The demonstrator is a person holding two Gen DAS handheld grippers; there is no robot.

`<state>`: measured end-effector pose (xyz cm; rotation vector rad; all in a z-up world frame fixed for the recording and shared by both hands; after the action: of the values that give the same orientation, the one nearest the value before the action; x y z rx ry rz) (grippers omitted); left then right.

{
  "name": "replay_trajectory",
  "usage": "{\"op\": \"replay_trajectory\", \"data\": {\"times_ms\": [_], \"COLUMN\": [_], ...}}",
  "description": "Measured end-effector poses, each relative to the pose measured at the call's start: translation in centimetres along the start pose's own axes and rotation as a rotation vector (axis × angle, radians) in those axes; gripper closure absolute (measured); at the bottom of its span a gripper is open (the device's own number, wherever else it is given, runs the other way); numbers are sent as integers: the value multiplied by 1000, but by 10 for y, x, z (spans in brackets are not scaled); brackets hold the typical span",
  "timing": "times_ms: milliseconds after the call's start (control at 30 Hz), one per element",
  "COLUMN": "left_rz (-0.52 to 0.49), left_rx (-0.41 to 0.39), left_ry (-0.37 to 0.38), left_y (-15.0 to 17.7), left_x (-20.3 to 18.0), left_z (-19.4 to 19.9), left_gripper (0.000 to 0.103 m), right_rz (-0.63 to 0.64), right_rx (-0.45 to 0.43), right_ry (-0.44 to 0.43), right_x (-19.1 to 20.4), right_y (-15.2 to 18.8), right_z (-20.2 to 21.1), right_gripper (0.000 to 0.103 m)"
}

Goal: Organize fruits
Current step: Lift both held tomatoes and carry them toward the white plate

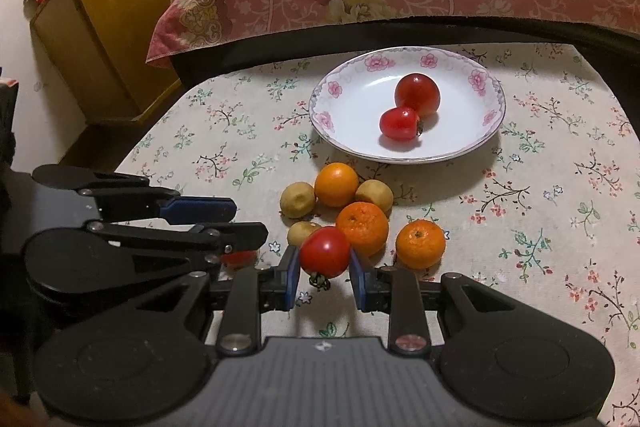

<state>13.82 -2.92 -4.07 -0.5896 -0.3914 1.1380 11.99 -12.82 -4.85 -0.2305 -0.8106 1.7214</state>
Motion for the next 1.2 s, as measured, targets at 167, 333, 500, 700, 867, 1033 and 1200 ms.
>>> {"op": "replay_trajectory", "data": {"times_ms": [167,333,500,700,867,1033,1200], "left_rz": [-11,21,33,28,31,18,23], "left_rx": [10,2,17,46,54,62,44], "left_ry": [-7,-26,-59,-67,-68,-85,-55], "left_y": [7,12,15,22,23,26,18], "left_x": [1,14,24,26,26,25,21], "left_z": [1,3,-4,-11,-15,-13,-8], "left_gripper": [65,63,56,57,62,67,68], "right_rz": [-2,-12,-16,-19,-19,-20,-19], "right_rx": [-4,1,2,6,3,5,1], "right_ry": [5,3,-2,-4,-4,-3,-5], "right_x": [-1,-3,-2,-3,-3,-4,-3], "right_y": [-1,-1,-1,0,-1,-1,-1], "right_z": [1,1,0,0,0,0,0], "right_gripper": [82,82,82,82,82,82,82]}}
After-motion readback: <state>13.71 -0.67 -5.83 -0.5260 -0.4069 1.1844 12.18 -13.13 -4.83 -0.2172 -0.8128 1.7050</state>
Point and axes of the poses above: each gripper's, at about its wrist camera, not at the fingertips, and z roughly against the way its jaws point, x to its left, y to its underside, the point moved 7 cm from there along -z, roughly the way its jaws point, and after that the axes turned 1 degree about x, right-handed, at the moved point
